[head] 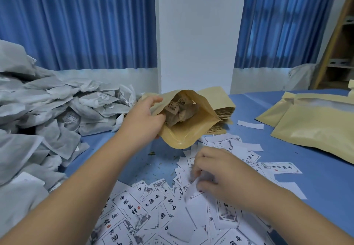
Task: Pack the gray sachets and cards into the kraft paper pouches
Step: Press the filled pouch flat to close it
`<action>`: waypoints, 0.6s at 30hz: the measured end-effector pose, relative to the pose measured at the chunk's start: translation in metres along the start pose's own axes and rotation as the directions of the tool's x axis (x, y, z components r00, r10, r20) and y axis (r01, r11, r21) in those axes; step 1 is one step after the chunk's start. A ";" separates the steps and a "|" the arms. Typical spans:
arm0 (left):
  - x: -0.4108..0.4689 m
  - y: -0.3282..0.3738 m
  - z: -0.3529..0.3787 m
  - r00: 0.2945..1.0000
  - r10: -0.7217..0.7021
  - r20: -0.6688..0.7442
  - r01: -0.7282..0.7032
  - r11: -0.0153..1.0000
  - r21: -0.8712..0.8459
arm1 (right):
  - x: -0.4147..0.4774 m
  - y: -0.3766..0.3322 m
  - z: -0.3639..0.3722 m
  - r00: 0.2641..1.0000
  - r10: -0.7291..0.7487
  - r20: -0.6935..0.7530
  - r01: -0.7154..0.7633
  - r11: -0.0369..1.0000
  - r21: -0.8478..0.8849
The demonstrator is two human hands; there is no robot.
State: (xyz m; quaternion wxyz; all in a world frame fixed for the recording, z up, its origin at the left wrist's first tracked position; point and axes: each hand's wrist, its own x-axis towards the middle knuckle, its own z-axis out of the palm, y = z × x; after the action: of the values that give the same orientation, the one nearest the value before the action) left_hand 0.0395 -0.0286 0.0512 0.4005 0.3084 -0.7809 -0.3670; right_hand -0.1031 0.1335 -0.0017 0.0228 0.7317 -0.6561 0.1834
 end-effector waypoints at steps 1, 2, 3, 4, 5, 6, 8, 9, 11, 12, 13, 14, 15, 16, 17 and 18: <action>0.000 0.000 0.000 1.000 -0.014 0.004 0.014 0.999 0.035 | 0.000 0.000 -0.002 1.000 -0.016 -0.012 0.016 1.000 -0.025; 0.000 0.001 0.000 1.000 -0.029 0.007 0.029 0.998 0.058 | 0.000 0.001 -0.004 0.999 -0.035 -0.026 0.034 0.998 -0.046; 0.000 0.001 0.000 0.999 -0.041 0.012 0.040 0.997 0.071 | 0.000 0.000 -0.006 0.998 -0.053 -0.046 0.051 0.997 -0.056; 0.000 0.002 0.000 0.999 -0.049 0.017 0.047 0.996 0.079 | 0.000 0.000 -0.007 0.995 -0.068 -0.068 0.064 0.996 -0.061; 0.000 0.002 0.000 0.998 -0.054 0.023 0.052 0.995 0.083 | 0.000 -0.002 -0.008 0.992 -0.079 -0.100 0.072 0.995 -0.066; 0.000 0.003 0.000 0.998 -0.059 0.026 0.056 0.995 0.083 | -0.001 -0.003 -0.008 0.986 -0.086 -0.141 0.077 0.995 -0.071; 0.000 0.003 0.000 0.998 -0.061 0.031 0.058 0.995 0.080 | -0.004 -0.006 -0.009 0.966 -0.087 -0.243 0.076 0.995 -0.058; 0.001 0.002 0.001 0.998 -0.060 0.033 0.058 0.995 0.078 | -0.004 -0.007 -0.009 0.953 -0.077 -0.292 0.065 0.997 -0.051; 0.001 0.001 0.001 0.997 -0.061 0.036 0.059 0.995 0.076 | -0.005 -0.010 -0.009 0.920 -0.049 -0.388 0.025 0.997 -0.066; 0.002 0.001 0.001 0.998 -0.059 0.035 0.056 0.995 0.086 | -0.005 -0.011 -0.010 0.899 -0.038 -0.437 0.000 0.996 -0.087; 0.002 0.000 0.001 0.998 -0.054 0.030 0.050 0.993 0.110 | -0.004 -0.013 -0.011 0.876 -0.031 -0.482 -0.024 0.994 -0.108; 0.002 -0.001 0.001 0.999 -0.047 0.026 0.043 0.988 0.146 | -0.003 -0.017 -0.012 0.854 -0.024 -0.521 -0.048 0.991 -0.124; 0.002 -0.002 0.000 0.999 -0.038 0.030 0.032 0.982 0.185 | -0.002 -0.022 -0.014 0.835 -0.014 -0.550 -0.075 0.988 -0.138; 0.003 -0.003 -0.001 0.999 -0.027 0.040 0.017 0.976 0.219 | 0.000 -0.026 -0.015 0.823 0.003 -0.568 -0.107 0.983 -0.150; 0.004 -0.004 -0.001 0.999 -0.017 0.051 0.005 0.971 0.239 | 0.004 -0.031 -0.017 0.823 0.032 -0.567 -0.146 0.977 -0.156; 0.005 -0.005 -0.001 0.998 -0.011 0.058 -0.004 0.968 0.249 | 0.008 -0.035 -0.019 0.837 0.077 -0.542 -0.187 0.970 -0.153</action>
State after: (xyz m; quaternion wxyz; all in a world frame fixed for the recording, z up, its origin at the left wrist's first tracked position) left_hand 0.0390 -0.0350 0.0495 0.3347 0.3466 -0.8318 -0.2756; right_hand -0.0730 0.1364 0.0260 0.2639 0.5990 -0.6881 0.3132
